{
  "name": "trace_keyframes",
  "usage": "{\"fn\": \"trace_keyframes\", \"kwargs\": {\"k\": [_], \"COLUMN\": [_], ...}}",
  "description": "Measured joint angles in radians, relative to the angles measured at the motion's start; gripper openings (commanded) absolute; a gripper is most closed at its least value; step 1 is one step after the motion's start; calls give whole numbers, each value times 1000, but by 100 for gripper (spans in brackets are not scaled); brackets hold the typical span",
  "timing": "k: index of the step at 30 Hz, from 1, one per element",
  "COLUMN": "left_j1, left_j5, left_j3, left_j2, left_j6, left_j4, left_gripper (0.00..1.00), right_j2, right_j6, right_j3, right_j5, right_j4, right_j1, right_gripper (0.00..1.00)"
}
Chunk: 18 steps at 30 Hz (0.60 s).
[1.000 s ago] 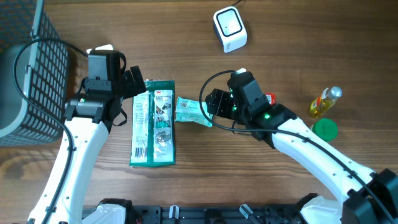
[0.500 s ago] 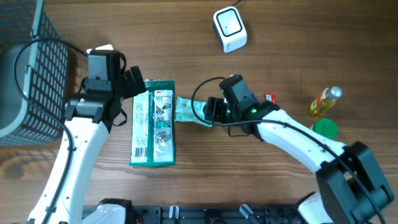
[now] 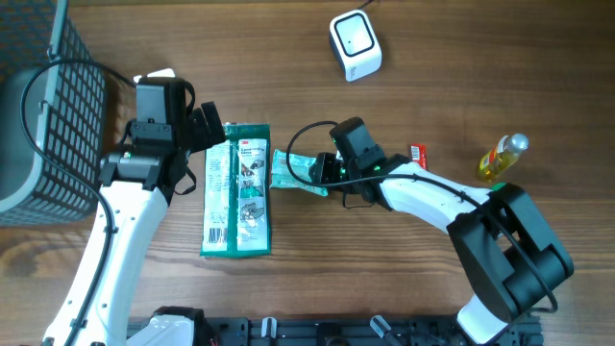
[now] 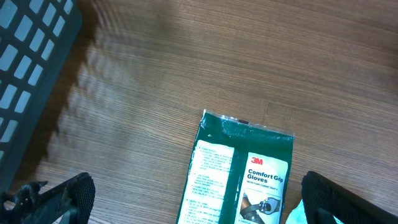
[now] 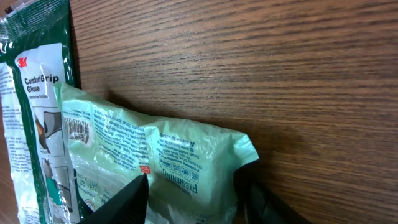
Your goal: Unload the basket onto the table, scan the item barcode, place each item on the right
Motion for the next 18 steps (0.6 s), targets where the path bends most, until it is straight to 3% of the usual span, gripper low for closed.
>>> {"fn": "trace_keyframes", "kwargs": {"k": [11,13,15,18], "left_j1": [0,0,0,0], "left_j5": [0,0,0,0], "left_j3": [0,0,0,0], "left_j2": [0,0,0,0], "left_j6": [0,0,0,0], "left_j4": [0,0,0,0], "left_gripper": [100,100,100,100], "right_j2": [14,15,15,15], "right_j6": [0,0,0,-3], "right_j3": [0,0,0,0], "right_j5": [-14,-15,-15,-22], "right_j4": [33,33,33,39], "right_j1": [0,0,0,0], "right_gripper": [44,38,9,6]}}
